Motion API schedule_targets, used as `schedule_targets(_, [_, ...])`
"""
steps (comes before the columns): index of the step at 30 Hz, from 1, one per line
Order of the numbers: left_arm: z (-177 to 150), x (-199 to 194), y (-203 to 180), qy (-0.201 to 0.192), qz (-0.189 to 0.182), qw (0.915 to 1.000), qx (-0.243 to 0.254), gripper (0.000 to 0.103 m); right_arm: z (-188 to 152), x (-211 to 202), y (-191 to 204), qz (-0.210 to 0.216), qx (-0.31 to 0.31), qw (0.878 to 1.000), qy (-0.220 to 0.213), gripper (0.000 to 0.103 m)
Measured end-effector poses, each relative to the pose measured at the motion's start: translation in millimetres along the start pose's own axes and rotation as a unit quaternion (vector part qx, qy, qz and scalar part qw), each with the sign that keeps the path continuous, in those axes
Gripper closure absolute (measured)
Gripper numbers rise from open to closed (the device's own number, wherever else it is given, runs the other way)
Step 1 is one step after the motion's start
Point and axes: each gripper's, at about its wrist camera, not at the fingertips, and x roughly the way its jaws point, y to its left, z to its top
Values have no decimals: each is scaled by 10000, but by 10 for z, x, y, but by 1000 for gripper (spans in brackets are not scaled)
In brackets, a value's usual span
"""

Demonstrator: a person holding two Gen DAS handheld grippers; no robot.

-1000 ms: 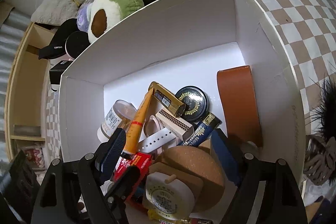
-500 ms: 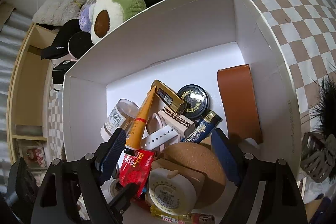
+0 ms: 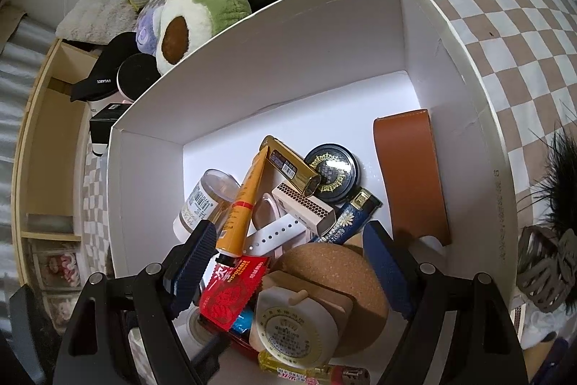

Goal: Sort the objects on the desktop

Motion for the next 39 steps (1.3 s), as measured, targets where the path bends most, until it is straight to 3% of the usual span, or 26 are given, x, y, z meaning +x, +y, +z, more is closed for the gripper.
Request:
schedule_targets(3, [51,73,99,-30,171,9991,-375,37,-6,-6,17,21,-38,10000,-7,19])
schedule_targets(7, [95,169,262,-10,117,9949,-1002,37,-2,1,13,59,-14,10000,-1,19])
schedule_targets(14, [129,158,437,-249,320,9874,-1529,37,7,16,-1,126,54,9999,15,19])
schedule_targets(21, [124,115,497,-373,64,9846,-1708,37,19,6,-10,236,142,9996,-13,19])
schedule_targets(27, [101,39,513,-470,-96,9820,-1825,37,39,-198,61,784,176,9961,-361,19])
schedule_targets(32, [86,-33,484,-558,-95,9830,-1746,37,20,-202,129,701,16,9970,-329,19])
schedule_targets(33, [84,-54,472,-581,-70,9834,-1716,36,11,-194,135,651,-12,9974,-320,19])
schedule_targets(36, [66,-131,447,-730,98,9833,-1667,17,-24,-200,157,456,-161,9982,-363,19])
schedule_targets(39, [45,-234,453,-960,179,9804,-1711,6,-63,-262,164,312,-242,9981,-476,19])
